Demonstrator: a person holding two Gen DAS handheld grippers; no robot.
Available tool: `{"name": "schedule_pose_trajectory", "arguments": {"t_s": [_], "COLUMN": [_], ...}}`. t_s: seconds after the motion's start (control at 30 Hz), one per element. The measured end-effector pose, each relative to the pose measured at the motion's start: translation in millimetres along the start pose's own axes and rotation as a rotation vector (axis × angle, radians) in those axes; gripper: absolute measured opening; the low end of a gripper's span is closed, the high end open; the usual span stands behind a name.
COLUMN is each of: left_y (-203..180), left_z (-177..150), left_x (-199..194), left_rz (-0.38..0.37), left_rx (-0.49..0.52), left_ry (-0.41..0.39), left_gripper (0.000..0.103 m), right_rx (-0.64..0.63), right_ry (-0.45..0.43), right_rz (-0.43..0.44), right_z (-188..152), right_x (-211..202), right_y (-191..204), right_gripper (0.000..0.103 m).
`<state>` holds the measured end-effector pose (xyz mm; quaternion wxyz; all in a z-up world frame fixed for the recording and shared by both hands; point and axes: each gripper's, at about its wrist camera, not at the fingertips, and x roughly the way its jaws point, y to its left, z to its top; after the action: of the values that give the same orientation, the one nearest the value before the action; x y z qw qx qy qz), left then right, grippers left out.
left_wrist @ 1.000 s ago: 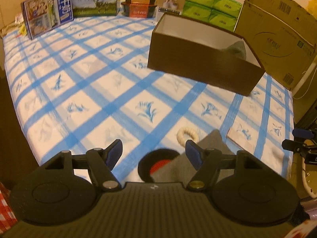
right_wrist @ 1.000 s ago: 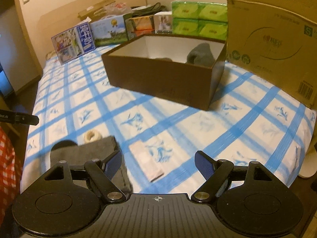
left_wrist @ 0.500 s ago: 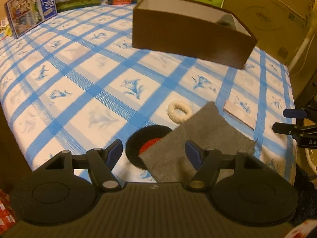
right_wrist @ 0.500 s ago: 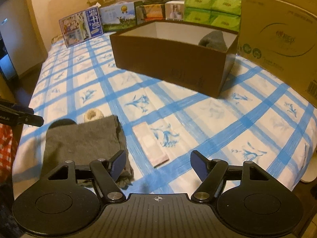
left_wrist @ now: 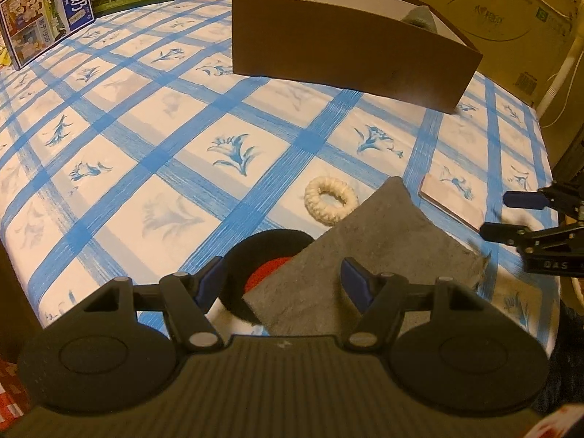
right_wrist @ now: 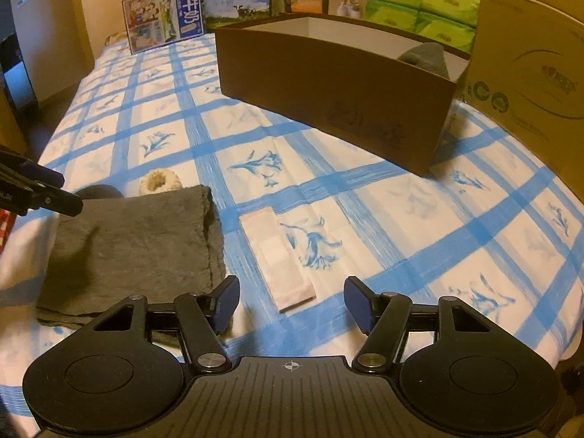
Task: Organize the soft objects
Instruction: 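Grasp the grey fuzzy towel with the left gripper while the right grasps the white pad packet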
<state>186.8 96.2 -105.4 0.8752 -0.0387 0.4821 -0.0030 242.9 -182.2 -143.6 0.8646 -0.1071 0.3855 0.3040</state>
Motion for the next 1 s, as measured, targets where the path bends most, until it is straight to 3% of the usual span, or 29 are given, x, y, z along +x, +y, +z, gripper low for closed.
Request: {"name": "schedule_pose_trajectory", "arguments": {"t_s": [0.33,0.47,0.73,1.0], "left_y": [-6,-9,-5,3], "left_z": [4,2,-4,-12], "left_x": [10,10,12,19], "left_rz": [0.001,-0.005,-0.011,-0.064], "left_rx": [0.012,0.025,0.034,0.004], "left_ry": [0.004,0.006,0.017,0.025], "left_gripper": [0.066,0.066,0.066,0.064], "right_rx": [-0.032,-0.042,0.015,0.13], "right_ry": [0.02,0.011,0.045,0.075], "right_rz": [0.009,0.022,-0.021,-0.058], "right_z": [-2,-3,-17,-41], "right_x": [30,29,12,-12], "right_y": [0,3,-2,-19], "right_gripper": [0.046,0.031,0.031,0.031]}}
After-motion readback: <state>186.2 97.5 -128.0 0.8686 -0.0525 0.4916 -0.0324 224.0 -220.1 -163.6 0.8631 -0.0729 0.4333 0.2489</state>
